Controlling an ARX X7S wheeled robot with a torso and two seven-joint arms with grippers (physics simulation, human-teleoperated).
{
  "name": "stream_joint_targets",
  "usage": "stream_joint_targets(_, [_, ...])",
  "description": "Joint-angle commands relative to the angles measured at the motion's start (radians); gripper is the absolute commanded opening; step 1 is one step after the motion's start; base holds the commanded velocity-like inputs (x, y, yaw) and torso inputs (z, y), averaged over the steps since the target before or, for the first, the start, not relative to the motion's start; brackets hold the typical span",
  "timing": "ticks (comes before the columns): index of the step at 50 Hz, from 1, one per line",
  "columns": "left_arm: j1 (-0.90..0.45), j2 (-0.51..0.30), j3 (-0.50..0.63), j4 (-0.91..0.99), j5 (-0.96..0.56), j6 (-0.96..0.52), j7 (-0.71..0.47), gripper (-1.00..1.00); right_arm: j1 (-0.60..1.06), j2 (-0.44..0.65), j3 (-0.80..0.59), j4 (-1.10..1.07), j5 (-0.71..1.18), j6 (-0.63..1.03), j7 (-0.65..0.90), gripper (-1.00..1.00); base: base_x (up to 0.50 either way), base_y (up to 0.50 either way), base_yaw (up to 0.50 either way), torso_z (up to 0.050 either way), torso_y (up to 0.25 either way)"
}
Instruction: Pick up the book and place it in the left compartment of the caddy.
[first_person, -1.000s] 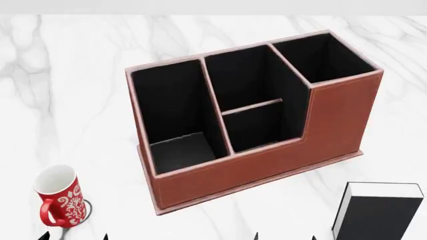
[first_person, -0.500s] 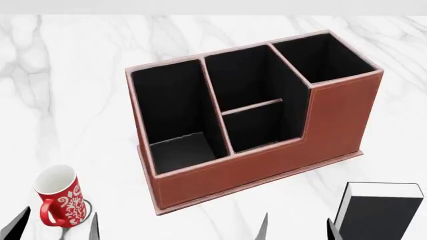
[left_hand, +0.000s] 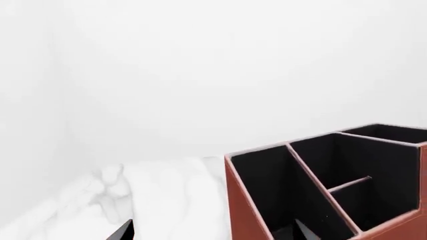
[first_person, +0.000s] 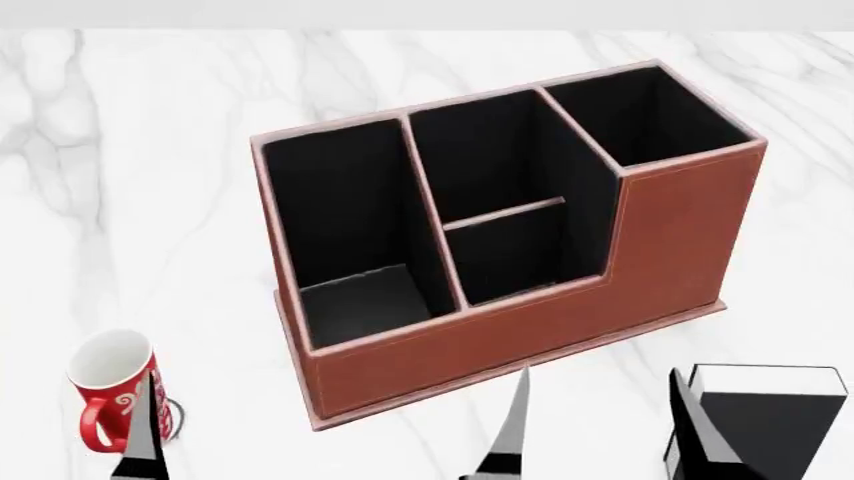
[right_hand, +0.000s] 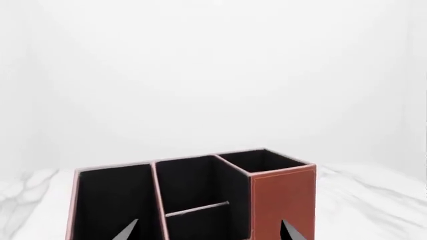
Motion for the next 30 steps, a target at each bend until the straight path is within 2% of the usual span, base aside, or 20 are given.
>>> stream_joint_targets(1, [0.003, 0.007, -0.021, 0.114, 0.009, -0.030, 0.015, 1.00, 0.018, 0.002, 0.009, -0.081, -0.032, 0.064, -0.002, 1.00, 0.00, 0.00, 0.00, 0.000, 0.000])
stream_joint_targets(15, [0.002, -0.005, -0.022, 0.149, -0.001, -0.045, 0.000, 1.00, 0.019, 0.017, 0.000, -0.118, -0.027, 0.083, 0.011, 1.00, 0.02, 0.00, 0.00, 0.000, 0.000])
stream_joint_targets(30, [0.003, -0.008, -0.027, 0.156, -0.032, -0.040, -0.013, 1.00, 0.015, 0.024, 0.006, -0.102, -0.005, 0.058, 0.017, 1.00, 0.49, 0.00, 0.00, 0.000, 0.000])
